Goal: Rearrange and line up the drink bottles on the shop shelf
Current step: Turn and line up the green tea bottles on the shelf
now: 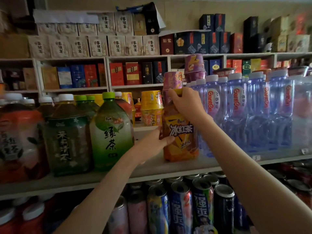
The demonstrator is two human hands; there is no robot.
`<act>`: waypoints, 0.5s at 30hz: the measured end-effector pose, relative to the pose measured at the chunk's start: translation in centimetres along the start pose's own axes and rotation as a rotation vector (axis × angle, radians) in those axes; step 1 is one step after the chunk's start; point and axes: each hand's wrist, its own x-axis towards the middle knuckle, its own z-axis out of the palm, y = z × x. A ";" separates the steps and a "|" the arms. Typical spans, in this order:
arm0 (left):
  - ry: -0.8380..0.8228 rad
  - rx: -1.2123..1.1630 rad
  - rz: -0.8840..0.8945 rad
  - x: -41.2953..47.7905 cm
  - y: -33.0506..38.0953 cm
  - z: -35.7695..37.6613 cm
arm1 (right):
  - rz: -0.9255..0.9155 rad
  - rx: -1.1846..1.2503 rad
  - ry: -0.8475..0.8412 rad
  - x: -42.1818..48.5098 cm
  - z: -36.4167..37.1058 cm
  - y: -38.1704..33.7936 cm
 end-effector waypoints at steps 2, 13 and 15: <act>0.142 0.263 0.081 -1.9 0.2 -0.3 | 0.029 -0.067 0.024 -0.7 0.0 -0.6; 0.979 0.333 0.455 -10.4 -0.8 -7.4 | -0.084 0.359 -0.428 -3.3 8.1 -9.6; 0.969 0.283 0.421 -11.2 -2.1 -8.5 | -0.044 0.367 -0.447 -3.2 9.8 -9.7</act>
